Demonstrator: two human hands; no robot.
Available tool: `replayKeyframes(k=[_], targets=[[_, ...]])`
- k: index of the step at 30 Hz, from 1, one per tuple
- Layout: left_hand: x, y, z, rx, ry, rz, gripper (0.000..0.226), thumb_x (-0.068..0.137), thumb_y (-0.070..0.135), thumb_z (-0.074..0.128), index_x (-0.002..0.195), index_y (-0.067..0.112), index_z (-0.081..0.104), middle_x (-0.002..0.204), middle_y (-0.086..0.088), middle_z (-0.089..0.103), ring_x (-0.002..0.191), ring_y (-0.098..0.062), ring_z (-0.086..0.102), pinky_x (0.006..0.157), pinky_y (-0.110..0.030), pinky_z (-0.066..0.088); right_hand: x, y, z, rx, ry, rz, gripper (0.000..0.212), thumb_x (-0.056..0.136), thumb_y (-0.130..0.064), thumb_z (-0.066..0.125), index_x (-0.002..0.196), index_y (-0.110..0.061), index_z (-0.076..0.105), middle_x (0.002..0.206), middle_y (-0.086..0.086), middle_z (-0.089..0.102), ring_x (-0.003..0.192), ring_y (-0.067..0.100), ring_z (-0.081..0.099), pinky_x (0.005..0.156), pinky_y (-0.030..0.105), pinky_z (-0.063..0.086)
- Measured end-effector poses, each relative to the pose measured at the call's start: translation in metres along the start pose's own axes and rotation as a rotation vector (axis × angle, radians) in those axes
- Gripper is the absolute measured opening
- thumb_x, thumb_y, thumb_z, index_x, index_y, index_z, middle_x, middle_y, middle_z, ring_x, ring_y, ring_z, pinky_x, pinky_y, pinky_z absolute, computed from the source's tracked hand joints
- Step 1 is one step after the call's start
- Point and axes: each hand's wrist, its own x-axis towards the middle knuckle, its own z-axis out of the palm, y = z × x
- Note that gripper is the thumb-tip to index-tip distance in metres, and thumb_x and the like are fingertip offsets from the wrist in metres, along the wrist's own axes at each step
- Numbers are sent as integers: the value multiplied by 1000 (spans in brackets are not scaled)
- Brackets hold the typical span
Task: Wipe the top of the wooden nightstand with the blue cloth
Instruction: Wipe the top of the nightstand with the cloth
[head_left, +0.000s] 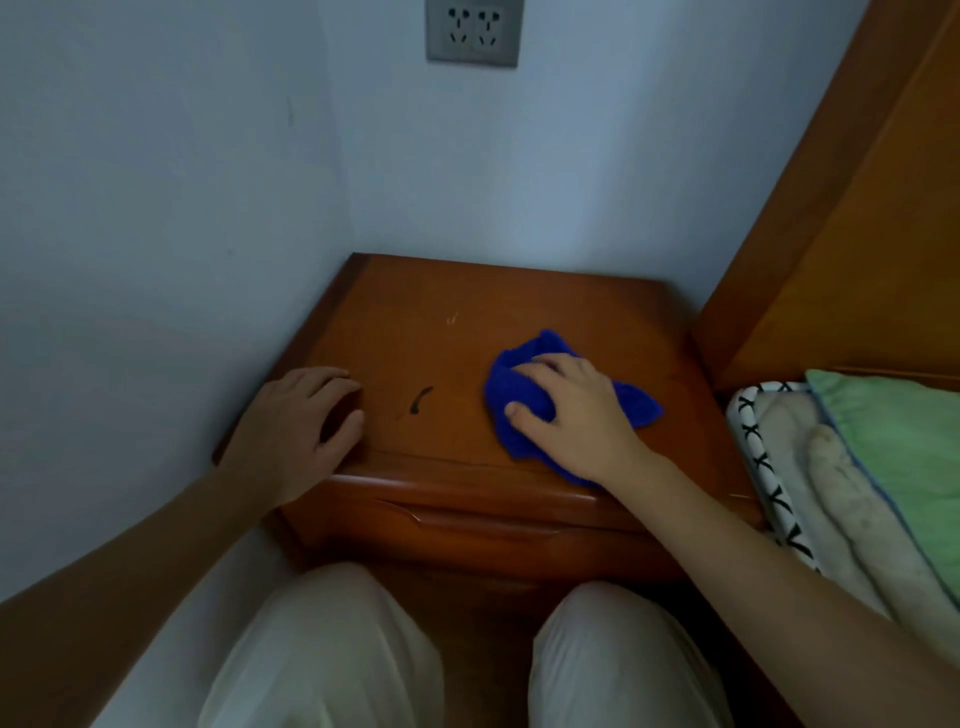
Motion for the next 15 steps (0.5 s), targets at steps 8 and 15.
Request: replayKeyframes(k=[8,15], targets=[[26,80,9,-58,-76,90,59,98,60,31,132,22,60,142,-7,57,132,-24,50,109,-48,40,1,48,-27,-70,125,361,54,93,-62,49,136,-30,58,140,0,55,130,26,47,110,46,35],[49,141,32,-124,-172,123,68,95,65,23,143,25,51,153,-5,45,142,-22,38,116,-44,29,-55,38,-34,66,-43,1,54,91,-68,48,136,-40,54,142,-17,48,134,8,40,111,41,32]])
